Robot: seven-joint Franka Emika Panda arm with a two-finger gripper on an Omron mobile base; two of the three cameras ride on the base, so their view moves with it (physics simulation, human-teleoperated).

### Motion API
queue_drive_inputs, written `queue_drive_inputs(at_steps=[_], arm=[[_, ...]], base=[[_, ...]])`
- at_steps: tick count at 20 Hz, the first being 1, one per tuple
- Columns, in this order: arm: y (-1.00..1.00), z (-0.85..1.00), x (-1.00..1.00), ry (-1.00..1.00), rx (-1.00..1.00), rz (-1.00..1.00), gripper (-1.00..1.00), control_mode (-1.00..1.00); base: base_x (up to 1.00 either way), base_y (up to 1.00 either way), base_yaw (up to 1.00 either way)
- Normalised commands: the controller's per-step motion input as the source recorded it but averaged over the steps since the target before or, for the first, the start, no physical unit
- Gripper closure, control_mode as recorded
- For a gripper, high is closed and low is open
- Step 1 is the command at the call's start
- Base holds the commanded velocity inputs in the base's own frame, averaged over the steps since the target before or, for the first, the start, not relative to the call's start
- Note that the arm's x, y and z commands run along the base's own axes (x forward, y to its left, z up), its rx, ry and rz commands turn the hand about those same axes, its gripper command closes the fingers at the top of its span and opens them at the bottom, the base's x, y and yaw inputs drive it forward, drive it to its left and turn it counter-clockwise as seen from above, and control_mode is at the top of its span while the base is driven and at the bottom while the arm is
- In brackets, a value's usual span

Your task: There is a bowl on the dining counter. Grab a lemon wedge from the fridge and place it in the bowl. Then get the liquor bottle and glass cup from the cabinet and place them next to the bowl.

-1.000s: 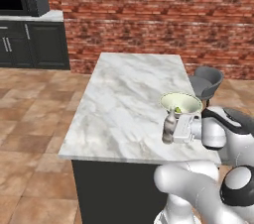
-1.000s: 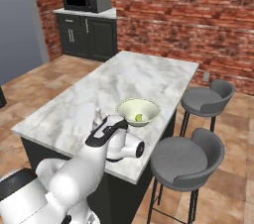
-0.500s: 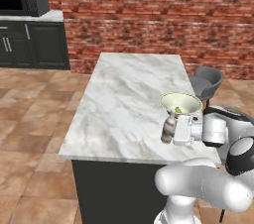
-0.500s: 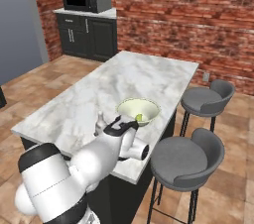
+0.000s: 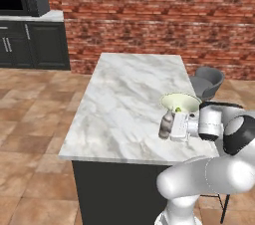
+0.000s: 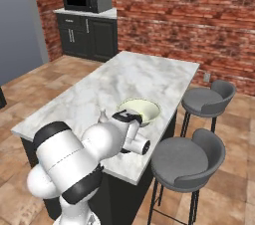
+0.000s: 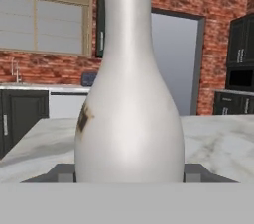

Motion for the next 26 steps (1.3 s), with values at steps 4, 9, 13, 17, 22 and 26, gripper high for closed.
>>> queue_drive_inputs(at_steps=[4, 9, 13, 17, 22, 26], arm=[[-0.01, -0.05, 0.33, 0.02, 0.00, 0.00, 1.00, -1.00], [-0.03, -0.09, 0.28, 0.00, -0.01, 0.00, 1.00, -1.00], [-0.01, -0.27, 0.01, 0.00, -0.02, 0.00, -1.00, -1.00], [0.00, -0.39, -0.02, 0.00, -0.02, 0.00, -1.00, -1.00], [0.00, -0.17, -0.13, -0.05, 0.00, 0.00, -1.00, -1.00], [0.00, 0.00, -0.63, -0.18, 0.00, 0.00, -1.00, -1.00]], base=[[0.00, 0.00, 0.00], [0.00, 0.00, 0.00], [0.00, 0.00, 0.00], [0.00, 0.00, 0.00], [0.00, 0.00, 0.00], [0.00, 0.00, 0.00]])
